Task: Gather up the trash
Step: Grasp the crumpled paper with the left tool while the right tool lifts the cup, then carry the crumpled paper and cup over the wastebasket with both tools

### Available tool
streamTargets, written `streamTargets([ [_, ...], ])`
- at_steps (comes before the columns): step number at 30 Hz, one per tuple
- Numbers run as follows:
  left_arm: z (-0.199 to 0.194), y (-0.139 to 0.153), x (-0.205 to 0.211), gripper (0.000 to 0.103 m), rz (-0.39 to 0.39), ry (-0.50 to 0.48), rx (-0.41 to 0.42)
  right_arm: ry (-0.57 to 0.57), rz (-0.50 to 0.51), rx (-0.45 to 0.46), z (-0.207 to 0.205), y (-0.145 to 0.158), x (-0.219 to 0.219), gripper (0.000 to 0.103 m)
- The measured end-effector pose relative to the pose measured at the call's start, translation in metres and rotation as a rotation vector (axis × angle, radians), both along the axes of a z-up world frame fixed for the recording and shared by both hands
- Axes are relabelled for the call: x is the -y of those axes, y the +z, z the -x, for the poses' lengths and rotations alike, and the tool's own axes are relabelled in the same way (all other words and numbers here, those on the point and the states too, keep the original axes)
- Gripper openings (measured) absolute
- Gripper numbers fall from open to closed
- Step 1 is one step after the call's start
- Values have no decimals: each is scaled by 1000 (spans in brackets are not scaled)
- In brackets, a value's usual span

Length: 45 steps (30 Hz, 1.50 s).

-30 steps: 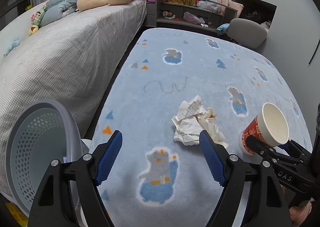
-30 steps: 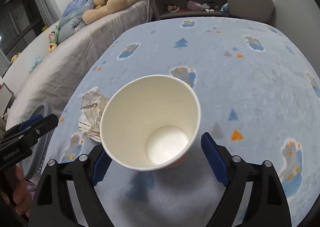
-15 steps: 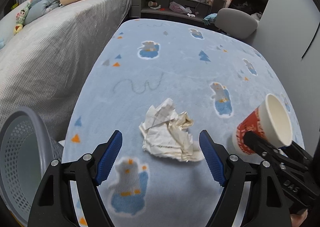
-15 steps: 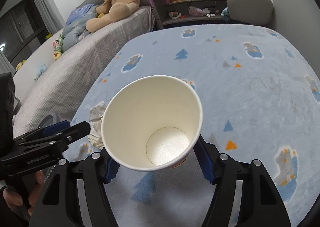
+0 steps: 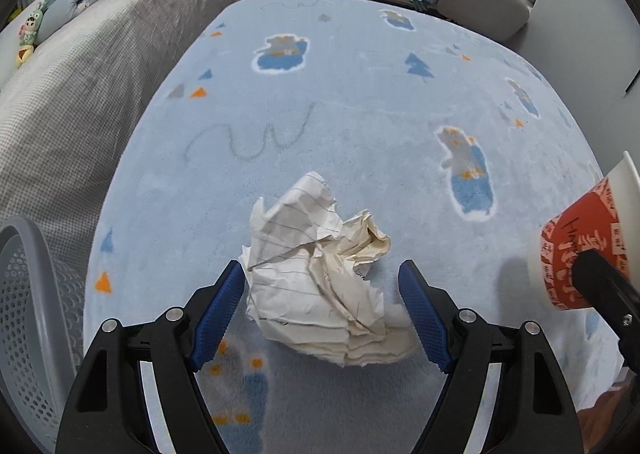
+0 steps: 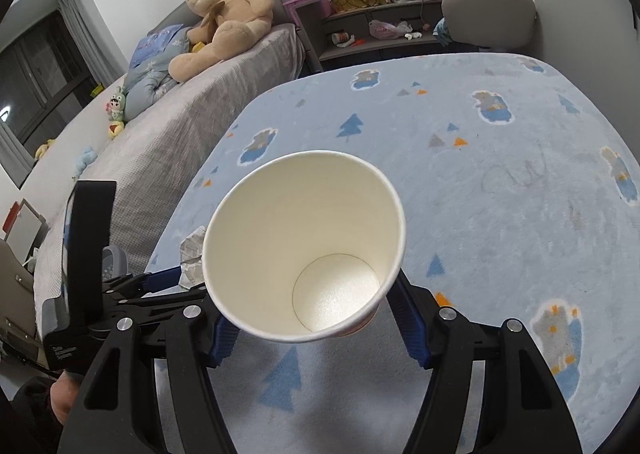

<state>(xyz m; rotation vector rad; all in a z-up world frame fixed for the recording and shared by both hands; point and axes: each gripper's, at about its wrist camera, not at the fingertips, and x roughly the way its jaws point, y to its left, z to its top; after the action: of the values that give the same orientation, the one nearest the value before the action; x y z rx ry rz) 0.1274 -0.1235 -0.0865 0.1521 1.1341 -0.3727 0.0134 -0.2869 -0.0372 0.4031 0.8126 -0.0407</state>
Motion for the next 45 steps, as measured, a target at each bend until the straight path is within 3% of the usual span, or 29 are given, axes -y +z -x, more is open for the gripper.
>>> streamTargets([
  [3,0,-3,-1,75,-2,3,4,4,4,-5,-1,-1,0,64],
  [5,0,-2,-1,61,-4,4,12,8,7,-11,-2,-3,-1,64],
  [8,2,2,-6,56,13,6,13,13,13,-15,-2,-3,-3,64],
  [18,26,40,-47,55,43,34,103,30,43,-18,3,5,-23,64],
  [31,54,91,-158,55,69,136,234,135,55,-9,-5,25,-115,64],
  [45,72,94,-284,55,4,352,266,349,19,-15,-36,21,-229,64],
])
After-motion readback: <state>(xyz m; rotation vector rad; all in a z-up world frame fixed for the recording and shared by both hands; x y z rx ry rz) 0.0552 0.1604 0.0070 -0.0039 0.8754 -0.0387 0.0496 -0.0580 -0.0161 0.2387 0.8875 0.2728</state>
